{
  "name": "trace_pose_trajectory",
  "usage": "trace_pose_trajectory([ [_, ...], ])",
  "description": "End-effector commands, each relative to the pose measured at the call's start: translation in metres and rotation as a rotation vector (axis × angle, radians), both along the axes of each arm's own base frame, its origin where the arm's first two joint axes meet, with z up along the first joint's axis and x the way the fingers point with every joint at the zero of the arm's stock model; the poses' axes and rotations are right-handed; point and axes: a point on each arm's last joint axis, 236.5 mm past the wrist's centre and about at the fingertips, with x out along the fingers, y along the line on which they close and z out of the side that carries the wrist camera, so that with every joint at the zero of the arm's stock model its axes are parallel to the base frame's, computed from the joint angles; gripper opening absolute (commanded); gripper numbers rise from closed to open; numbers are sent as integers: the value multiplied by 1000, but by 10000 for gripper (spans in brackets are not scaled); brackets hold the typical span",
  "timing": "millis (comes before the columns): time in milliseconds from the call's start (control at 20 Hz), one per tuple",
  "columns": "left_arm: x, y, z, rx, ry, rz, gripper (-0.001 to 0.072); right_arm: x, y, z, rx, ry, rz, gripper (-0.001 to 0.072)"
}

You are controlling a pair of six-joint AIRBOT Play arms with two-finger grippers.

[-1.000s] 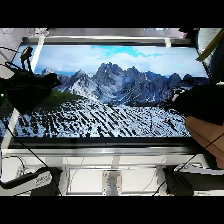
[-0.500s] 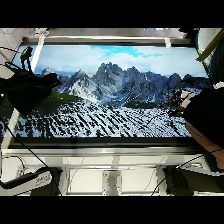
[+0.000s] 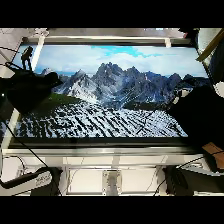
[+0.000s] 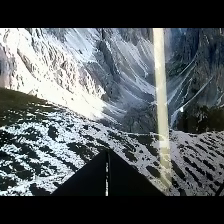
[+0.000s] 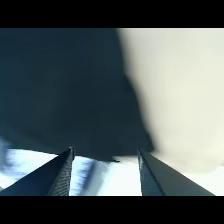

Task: Fold the clothes and pants, and hang the long-sleeved shirts on hangers.

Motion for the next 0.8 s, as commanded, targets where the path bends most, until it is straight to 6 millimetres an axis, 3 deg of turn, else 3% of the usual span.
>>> trace_pose_trajectory([
  [0,-5,-2,-4,-6,26,-15,18,106,69,111,-4,-557,292,264],
  [100,-6,-3,-5,-6,30,-18,18,142,146,152,-6,-729,582,127],
  [150,-6,-3,-5,-7,30,-18,17,153,181,157,-7,-743,698,76],
  [200,-6,-3,-5,-6,30,-18,18,162,218,156,-11,-737,818,10],
  [350,-6,-3,-5,-6,30,-18,17,179,303,126,-16,-620,1098,5],
  [450,-6,-3,-5,-6,30,-18,18,182,335,92,-76,-458,1214,5],
  [550,-6,-3,-5,-6,30,-18,18,182,354,69,-138,-347,1291,5],
  [750,-6,-3,-5,-6,30,-18,18,177,389,60,-139,-314,1399,5],
])
